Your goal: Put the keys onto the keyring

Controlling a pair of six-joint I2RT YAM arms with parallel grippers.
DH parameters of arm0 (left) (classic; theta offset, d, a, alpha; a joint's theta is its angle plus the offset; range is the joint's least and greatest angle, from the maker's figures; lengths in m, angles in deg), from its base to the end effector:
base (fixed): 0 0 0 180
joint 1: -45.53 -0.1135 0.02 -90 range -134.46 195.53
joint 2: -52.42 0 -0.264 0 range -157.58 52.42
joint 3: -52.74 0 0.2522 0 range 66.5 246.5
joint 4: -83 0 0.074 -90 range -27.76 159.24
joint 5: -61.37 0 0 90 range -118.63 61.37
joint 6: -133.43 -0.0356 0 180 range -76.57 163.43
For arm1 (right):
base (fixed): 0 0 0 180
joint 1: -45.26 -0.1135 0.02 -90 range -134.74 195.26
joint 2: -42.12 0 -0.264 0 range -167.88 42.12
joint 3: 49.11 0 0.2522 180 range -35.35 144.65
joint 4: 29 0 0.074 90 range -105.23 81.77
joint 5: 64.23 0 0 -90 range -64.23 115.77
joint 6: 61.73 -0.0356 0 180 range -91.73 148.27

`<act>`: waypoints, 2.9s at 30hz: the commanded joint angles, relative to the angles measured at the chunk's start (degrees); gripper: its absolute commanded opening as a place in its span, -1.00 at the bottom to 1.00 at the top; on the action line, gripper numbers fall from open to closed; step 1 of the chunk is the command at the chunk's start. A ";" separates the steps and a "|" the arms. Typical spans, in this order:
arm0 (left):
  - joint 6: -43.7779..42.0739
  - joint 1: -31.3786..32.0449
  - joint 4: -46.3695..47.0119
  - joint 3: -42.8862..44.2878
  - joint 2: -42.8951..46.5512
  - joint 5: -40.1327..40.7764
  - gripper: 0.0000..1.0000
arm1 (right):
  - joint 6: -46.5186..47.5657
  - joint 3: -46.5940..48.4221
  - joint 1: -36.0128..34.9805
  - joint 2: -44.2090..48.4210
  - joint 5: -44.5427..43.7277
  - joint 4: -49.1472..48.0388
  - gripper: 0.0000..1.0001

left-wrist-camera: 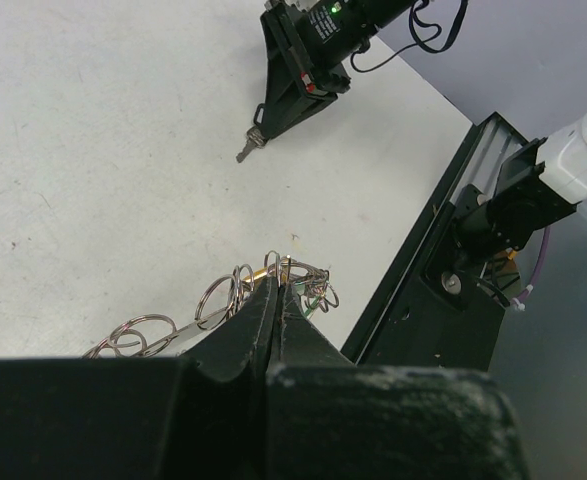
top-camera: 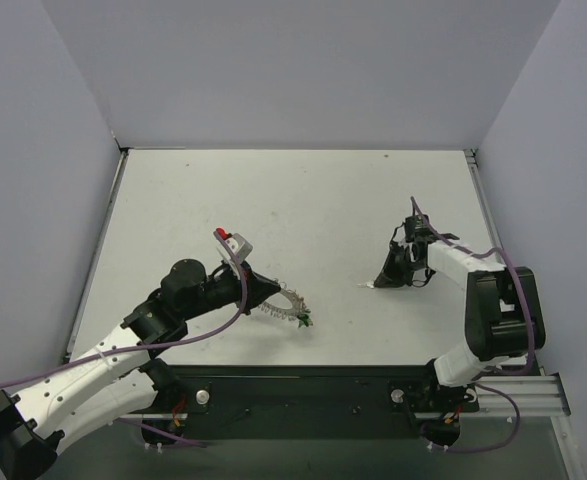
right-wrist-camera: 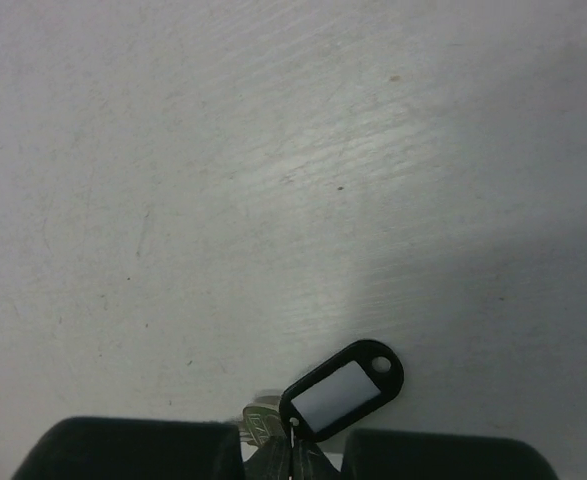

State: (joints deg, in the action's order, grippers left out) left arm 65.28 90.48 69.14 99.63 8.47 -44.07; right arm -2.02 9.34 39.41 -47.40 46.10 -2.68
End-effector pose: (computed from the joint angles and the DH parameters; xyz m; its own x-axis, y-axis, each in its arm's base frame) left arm 0.1265 -0.1396 0.2891 -0.4467 -0.0609 -0.8926 0.7539 0.5116 -0.4122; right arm 0.2889 0.0420 0.1569 -0.8657 0.3867 -0.3177 0.1793 0.8323 0.5245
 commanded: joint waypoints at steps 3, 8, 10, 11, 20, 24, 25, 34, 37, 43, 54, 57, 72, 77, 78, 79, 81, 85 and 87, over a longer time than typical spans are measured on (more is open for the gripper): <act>0.65 0.05 5.72 1.15 0.00 -0.99 -1.00 | 9.45 6.99 -8.64 2.06 -3.02 5.90 -1.00; 0.57 0.05 4.85 1.42 0.70 -0.47 -1.00 | 14.28 9.28 -16.55 3.37 -1.70 5.12 -1.00; 0.13 0.05 4.23 1.77 1.22 -0.20 -1.00 | 15.95 8.84 -17.70 4.87 -1.53 3.62 -1.00; 0.04 0.05 3.36 1.94 1.32 0.15 -1.00 | 17.09 8.49 -18.40 6.88 -1.88 2.22 -1.00; -1.54 -0.04 0.28 3.35 2.28 1.47 -1.00 | 23.34 2.78 -19.11 22.26 1.72 -6.49 -1.00; -2.68 -0.04 -1.73 4.49 1.93 1.38 -1.00 | 25.61 0.32 -19.73 30.26 9.62 -10.44 -1.00; -2.95 -0.04 -2.10 4.84 1.58 1.38 -1.00 | 26.58 -0.12 -20.25 33.41 11.02 -11.58 -1.00; -7.69 0.05 -5.88 9.15 0.09 -2.38 -1.00 | 33.53 5.31 -21.49 37.40 38.70 -8.79 -1.00; -9.10 0.05 -6.31 10.29 -0.35 -6.33 -1.00 | 34.85 9.01 -22.19 35.47 47.84 -5.63 -1.00; -11.39 0.05 -5.09 11.00 -1.14 -13.55 -1.00 | 41.44 15.68 -27.54 30.73 51.56 5.26 -1.00; -12.53 0.49 -6.40 11.53 -1.41 -13.65 -1.00 | 44.44 19.82 -30.54 24.66 48.22 13.72 -1.00; -13.14 1.10 -6.41 11.52 -1.41 -13.04 -1.00 | 45.05 20.26 -30.71 24.39 48.39 14.60 -1.00; -21.50 12.44 -2.82 10.21 0.44 -3.63 -1.00 | 52.95 25.54 -32.73 21.23 49.71 24.44 -1.00; -22.90 13.85 3.25 7.31 1.49 -3.28 -1.00 | 54.89 26.94 -33.18 20.70 48.83 27.51 -1.00; -22.55 13.85 5.44 6.87 1.75 -3.28 -1.00 | 55.33 27.03 -33.26 20.61 48.75 27.87 -1.00; -22.20 13.94 6.50 6.52 1.93 -3.28 -1.00 | 55.85 27.12 -33.26 20.70 48.57 28.13 -1.00; -22.11 13.85 9.05 5.37 2.28 -3.19 -1.00 | 56.12 27.21 -33.35 20.70 48.39 28.57 -1.00; -21.05 14.20 10.29 5.20 1.32 -3.80 -1.00 | 56.74 27.73 -33.62 20.43 47.95 29.28 -1.00; -21.41 14.55 9.68 5.89 0.35 -3.81 -1.00 | 57.09 27.91 -33.62 20.26 47.52 29.72 -1.00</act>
State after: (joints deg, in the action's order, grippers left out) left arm 44.23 104.28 71.33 103.85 9.37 -47.92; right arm 51.80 34.72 6.49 -26.46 92.59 25.36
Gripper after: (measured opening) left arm 0.018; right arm 0.031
